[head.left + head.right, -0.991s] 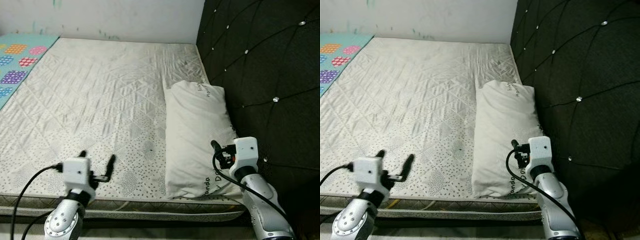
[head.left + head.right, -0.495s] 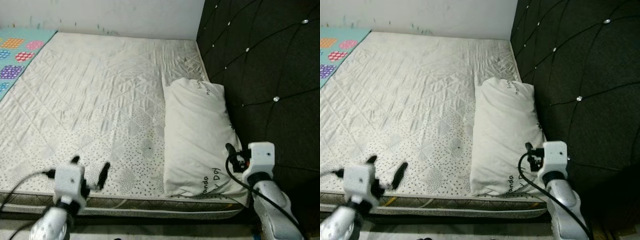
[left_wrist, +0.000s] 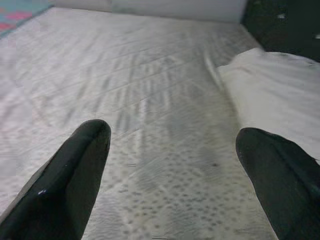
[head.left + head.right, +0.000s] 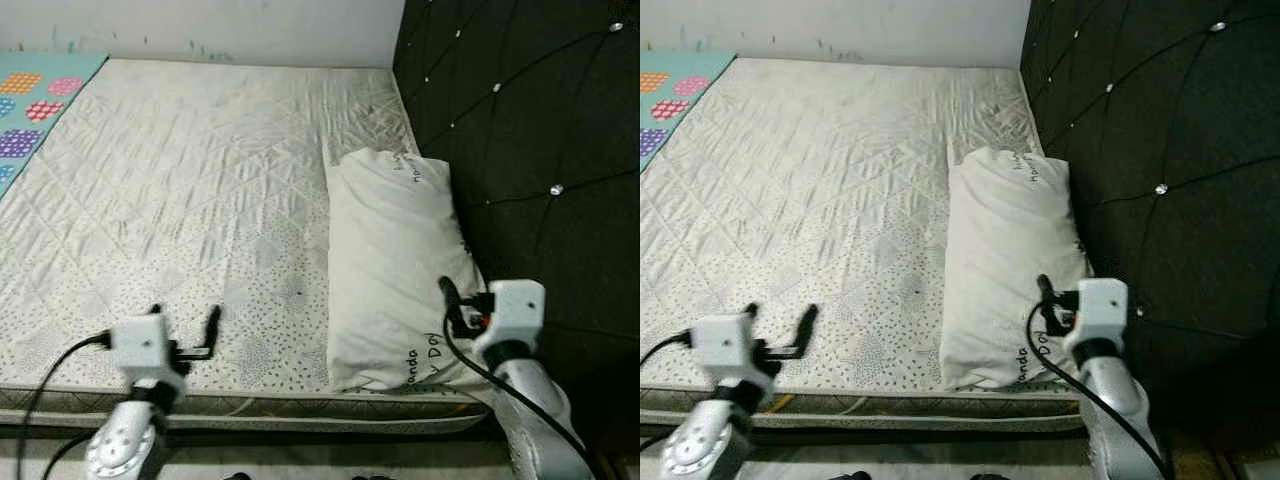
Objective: Clean up the room
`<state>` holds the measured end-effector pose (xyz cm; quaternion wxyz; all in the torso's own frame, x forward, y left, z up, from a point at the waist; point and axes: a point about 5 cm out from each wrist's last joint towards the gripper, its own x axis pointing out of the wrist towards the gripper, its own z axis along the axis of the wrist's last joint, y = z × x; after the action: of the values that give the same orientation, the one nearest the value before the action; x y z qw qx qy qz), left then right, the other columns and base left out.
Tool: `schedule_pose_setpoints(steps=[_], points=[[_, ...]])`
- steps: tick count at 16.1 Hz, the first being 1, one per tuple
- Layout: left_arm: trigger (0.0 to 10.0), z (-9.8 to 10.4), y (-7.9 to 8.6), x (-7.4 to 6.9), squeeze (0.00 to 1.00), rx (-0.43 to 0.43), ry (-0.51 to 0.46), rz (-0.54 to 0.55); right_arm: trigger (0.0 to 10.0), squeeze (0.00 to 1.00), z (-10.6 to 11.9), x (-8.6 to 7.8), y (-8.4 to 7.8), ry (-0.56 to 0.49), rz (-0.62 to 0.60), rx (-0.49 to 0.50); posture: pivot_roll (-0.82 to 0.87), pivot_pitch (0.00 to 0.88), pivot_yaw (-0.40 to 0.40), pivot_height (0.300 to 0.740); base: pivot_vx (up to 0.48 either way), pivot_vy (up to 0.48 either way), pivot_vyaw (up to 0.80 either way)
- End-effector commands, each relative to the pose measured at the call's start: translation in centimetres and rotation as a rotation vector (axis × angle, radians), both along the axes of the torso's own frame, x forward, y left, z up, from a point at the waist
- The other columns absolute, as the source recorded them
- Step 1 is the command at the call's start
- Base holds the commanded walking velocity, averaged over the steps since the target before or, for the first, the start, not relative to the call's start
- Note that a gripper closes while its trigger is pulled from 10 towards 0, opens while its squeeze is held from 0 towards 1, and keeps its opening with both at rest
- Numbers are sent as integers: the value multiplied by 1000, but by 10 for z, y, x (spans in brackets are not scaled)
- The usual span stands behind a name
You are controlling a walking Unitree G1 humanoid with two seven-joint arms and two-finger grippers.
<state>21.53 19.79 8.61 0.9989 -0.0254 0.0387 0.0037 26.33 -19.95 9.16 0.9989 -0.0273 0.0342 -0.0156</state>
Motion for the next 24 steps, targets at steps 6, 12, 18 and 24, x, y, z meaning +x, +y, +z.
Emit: schedule_pose_setpoints(steps=[6,12,18,24], points=[[10000,-1,-1,-3,0,34,7,2,10000,1000,-2,-2,-7,13,-80,13,-121,172,-3,740,0,0,0],[10000,-1,-1,0,0,21,6,24,10000,1000,7,6,-3,15,-66,41,-130,172,-8,740,0,0,0],[10000,5,-7,10,0,-11,-12,9,10000,0,6,17,10,52,40,-89,-139,175,-1,740,0,0,0],[10000,6,-12,16,0,-51,-10,-28,10000,0,6,15,12,82,41,-49,-140,178,9,740,0,0,0]])
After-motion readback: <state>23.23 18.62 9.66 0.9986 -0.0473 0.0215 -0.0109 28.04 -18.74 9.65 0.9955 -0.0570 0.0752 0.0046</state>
